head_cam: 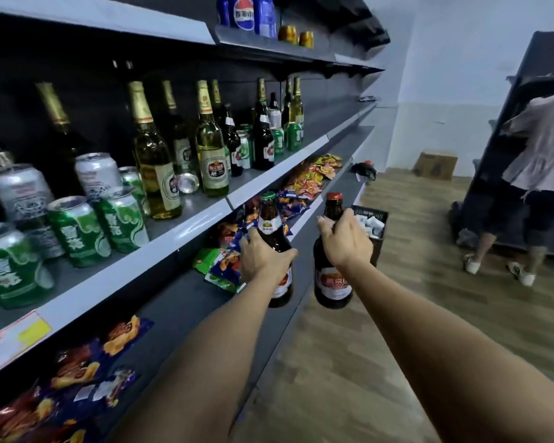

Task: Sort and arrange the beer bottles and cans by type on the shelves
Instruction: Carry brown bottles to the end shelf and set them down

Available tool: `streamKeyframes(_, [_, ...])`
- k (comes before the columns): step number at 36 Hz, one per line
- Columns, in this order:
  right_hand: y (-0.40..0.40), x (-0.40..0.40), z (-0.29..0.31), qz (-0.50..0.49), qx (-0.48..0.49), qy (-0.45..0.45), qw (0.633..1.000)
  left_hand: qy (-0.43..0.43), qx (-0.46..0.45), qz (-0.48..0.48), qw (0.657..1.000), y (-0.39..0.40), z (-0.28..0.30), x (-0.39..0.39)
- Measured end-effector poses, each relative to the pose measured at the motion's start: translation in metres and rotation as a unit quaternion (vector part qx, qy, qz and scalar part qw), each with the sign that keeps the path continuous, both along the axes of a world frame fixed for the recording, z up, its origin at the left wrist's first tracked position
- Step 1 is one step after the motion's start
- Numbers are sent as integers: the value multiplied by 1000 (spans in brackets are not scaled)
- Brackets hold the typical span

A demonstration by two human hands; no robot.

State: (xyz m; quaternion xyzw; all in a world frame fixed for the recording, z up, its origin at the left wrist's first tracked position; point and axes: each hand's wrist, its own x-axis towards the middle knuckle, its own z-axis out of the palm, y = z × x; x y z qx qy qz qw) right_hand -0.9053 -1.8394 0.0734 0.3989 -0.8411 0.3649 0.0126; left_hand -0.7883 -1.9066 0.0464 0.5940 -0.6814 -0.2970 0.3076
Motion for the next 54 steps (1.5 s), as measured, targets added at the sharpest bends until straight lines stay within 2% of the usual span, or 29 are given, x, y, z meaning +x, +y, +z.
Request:
streamKeyframes(9, [-128, -56, 34, 43, -57, 12, 997, 75, -33, 36, 996, -124, 42, -63])
streamKeyframes(16, [-216, -89, 72, 56, -153, 13, 987, 116, -88, 95, 985, -210, 78, -91])
streamKeyframes(20, [-267, -104, 85, 83, -192, -24, 977, 124, -115, 135, 976, -249, 89, -100])
streamKeyframes(24, [-314, -119, 92, 138, -204, -71, 967, 90, -150, 175, 969, -278, 91, -113])
streamKeyframes(30, [-371, -137, 99, 250, -212, -114, 938, 47, -169, 219, 960, -306, 85, -142])
streamKeyframes(38, [-423, -151, 96, 376, -188, -173, 891, 86, -173, 319, 928, -325, 89, -171])
streamKeyframes(42, [-437, -151, 93, 424, -167, -185, 871, 75, -181, 361, 912, -329, 89, -172])
streamKeyframes(47, [-454, -143, 96, 459, -162, -203, 850, 43, -166, 375, 911, -331, 82, -177])
streamKeyframes(54, [-471, -137, 95, 466, -143, -193, 852, 39, -151, 380, 912, -340, 80, -178])
